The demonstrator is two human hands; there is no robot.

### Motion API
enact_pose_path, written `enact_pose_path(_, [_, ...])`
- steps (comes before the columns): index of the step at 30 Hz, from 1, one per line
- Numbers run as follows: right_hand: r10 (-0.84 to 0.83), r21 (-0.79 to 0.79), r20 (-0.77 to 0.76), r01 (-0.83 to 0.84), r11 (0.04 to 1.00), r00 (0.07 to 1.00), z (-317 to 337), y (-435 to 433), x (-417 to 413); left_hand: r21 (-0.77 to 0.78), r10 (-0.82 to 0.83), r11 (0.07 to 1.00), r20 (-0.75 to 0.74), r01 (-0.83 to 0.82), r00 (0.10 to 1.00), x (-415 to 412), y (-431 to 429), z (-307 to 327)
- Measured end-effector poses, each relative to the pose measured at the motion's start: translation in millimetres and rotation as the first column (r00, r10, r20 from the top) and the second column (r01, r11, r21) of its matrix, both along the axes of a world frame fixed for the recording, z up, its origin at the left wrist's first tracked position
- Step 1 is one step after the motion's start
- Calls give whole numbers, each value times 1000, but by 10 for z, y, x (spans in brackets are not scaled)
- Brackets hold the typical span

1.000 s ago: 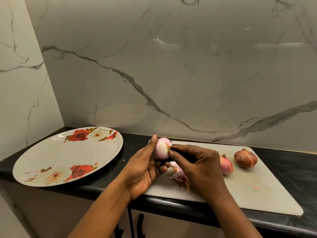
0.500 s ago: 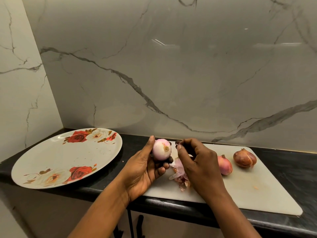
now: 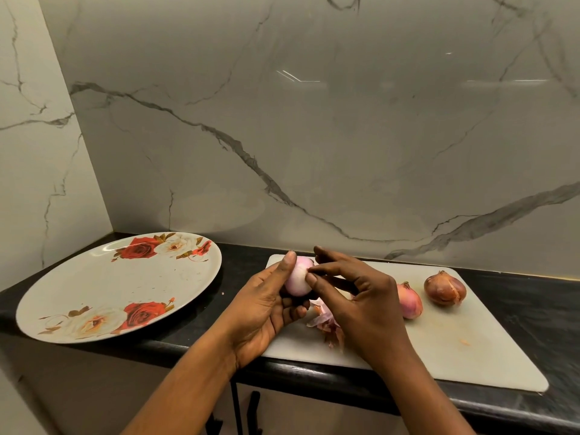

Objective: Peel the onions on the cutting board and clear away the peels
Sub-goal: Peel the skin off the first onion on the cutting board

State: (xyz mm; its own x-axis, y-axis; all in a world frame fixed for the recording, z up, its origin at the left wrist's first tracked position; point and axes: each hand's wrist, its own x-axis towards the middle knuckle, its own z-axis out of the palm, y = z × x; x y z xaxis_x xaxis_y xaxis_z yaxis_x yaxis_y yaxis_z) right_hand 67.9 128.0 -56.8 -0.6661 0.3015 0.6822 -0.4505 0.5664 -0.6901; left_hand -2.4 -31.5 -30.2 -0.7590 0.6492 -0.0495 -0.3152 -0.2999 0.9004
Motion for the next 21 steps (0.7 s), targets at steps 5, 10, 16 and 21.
enact_pose_path(5, [-59,181,44,50,982,997,-10,-31,-39,23,-11,1000,17,10,1000,-7,10,36])
enact_pose_path(10, [-142,135,76,131,982,987,14,-11,-91,14,1,1000,57,-2,998,-53,-14,-3])
enact_pose_path(16, [-95,63,9,94,994,995,18,-40,9,61,3,998,8,-3,1000,-49,-2,-17])
enact_pose_path(21, [-158,135,-57,164,977,986,-5,-50,30,39,42,998,-46,-40,998,-40,15,-34])
